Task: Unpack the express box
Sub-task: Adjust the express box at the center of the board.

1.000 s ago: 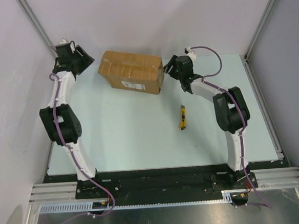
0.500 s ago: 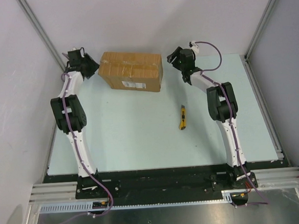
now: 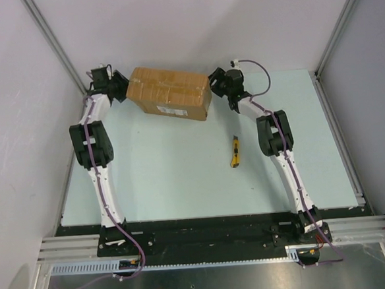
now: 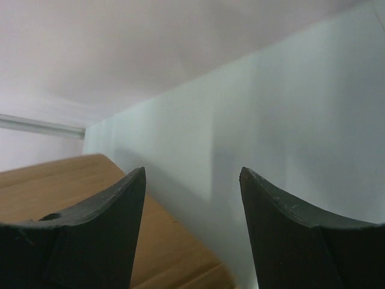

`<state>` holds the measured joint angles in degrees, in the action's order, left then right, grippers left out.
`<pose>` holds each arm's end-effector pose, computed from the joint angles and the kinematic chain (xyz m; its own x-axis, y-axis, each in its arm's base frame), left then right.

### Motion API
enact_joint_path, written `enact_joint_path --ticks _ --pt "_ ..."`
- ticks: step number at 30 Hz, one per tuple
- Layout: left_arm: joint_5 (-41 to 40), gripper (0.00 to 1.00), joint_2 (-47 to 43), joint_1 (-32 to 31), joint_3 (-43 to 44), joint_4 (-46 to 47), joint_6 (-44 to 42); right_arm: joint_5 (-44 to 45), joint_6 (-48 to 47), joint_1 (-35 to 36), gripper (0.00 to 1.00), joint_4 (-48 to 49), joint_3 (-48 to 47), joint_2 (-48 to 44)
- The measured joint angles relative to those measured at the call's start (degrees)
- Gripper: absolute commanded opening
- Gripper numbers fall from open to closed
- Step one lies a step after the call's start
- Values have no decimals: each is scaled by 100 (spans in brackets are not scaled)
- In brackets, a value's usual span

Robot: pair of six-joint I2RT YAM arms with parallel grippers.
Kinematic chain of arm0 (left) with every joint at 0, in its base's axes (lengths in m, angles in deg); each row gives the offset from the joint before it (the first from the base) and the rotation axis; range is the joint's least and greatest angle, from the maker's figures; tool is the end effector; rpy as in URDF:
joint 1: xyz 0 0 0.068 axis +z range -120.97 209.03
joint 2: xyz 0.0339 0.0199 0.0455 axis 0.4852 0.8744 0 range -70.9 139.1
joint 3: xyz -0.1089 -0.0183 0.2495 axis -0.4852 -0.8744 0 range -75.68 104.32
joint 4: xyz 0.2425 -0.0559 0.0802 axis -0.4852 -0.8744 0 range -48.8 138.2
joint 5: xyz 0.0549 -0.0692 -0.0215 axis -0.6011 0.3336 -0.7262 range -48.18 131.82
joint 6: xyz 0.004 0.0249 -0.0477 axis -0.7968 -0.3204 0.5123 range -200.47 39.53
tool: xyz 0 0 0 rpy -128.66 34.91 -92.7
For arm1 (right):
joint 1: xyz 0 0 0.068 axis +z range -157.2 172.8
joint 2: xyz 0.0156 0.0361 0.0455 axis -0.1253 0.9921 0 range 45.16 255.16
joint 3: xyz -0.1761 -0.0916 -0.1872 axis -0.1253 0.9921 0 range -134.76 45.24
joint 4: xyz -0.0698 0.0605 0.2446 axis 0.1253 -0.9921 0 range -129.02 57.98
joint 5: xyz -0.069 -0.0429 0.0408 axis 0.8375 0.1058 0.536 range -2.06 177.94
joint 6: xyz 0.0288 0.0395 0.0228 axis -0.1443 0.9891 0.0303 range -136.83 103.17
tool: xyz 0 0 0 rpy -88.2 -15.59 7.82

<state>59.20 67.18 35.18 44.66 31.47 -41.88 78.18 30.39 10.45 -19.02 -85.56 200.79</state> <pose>0.5550 0.0490 0.2111 -0.5289 -0.6557 -0.5388 -0.2396 0.7244 -0.6464 0.5841 0.1921 0.1515 -0.4681 0.6102 -0.6392 -0.1669 0.6493 0.7420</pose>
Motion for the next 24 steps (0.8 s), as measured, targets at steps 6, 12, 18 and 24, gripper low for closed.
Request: enact_joint_path --ticks 6,12,18,24 --pt "35 60 0 -46 -63 181 398 -455 365 -9 63 369 876 -103" --pt "22 60 0 -116 -92 238 706 -835 1034 107 61 872 2448 -918" --pt "20 60 0 -341 -92 262 901 -1228 1609 424 59 1137 3383 -1405" --pt "142 59 -2 -688 -92 278 898 -1152 1429 839 60 632 4251 -2319"
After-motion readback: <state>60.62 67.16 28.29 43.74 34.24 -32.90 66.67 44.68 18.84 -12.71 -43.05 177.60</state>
